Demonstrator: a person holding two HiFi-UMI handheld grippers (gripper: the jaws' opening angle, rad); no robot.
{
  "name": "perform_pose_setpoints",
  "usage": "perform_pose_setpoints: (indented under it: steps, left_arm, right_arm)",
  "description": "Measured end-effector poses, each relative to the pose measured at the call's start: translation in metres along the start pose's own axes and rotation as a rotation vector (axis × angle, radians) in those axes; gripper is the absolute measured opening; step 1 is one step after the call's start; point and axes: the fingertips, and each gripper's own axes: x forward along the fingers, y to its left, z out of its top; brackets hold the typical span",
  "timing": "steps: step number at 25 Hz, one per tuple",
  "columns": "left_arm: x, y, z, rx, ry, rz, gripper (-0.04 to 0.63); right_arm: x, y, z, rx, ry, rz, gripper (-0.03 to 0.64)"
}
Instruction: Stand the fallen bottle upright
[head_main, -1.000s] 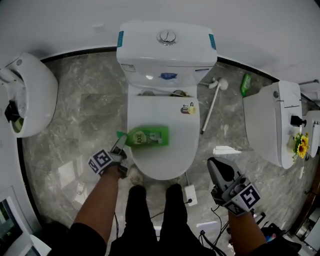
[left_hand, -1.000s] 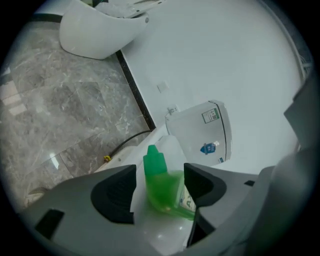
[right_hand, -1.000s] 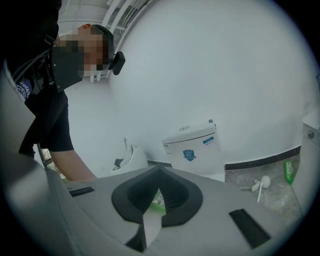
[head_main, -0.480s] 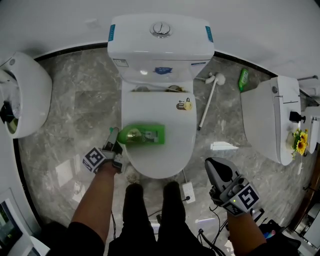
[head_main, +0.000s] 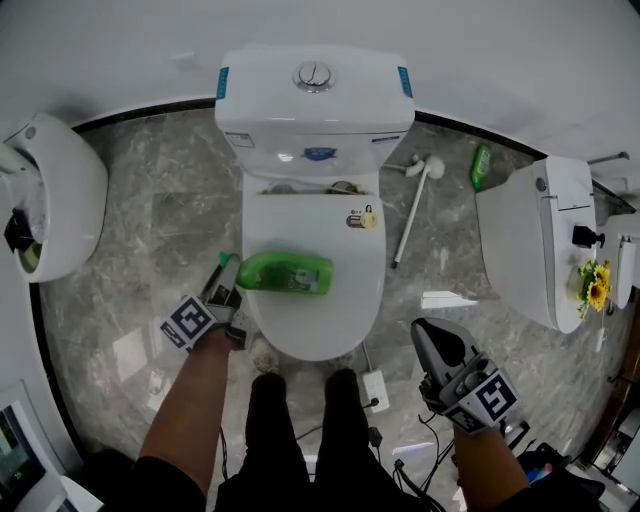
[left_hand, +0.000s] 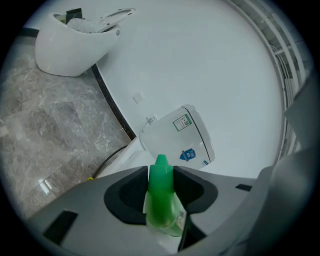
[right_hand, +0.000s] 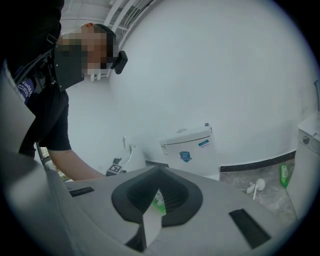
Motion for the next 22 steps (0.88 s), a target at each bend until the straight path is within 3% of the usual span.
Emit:
perform_pose_setpoints:
  steps: [5, 8, 14, 22]
  left_arm:
    - [-0.001, -0.029, 0.007, 0.102, 0.018, -0.005, 0.186]
    - [-0.004, -0.052, 0.011, 0.21, 0.035, -0.01, 0.187]
    - [0.0, -0.104, 0.012, 0.517, 0.079, -0.055, 0.186]
    - [0.005, -0.175, -0.023, 0.977, 0.18, -0.154, 0.186]
  right_arm:
    - [-0.009, 0.0, 0.013, -0.025, -0.009, -0.001, 0.003]
    - [-0.015, 0.001, 0.018, -0.025, -0.01, -0.002, 0.003]
    - [-0.019, 0.001, 0.025, -0.031, -0.029, 0.001, 0.003]
    - [-0.021, 0.009, 0.03, -0.024, -0.024, 0.021, 0.003]
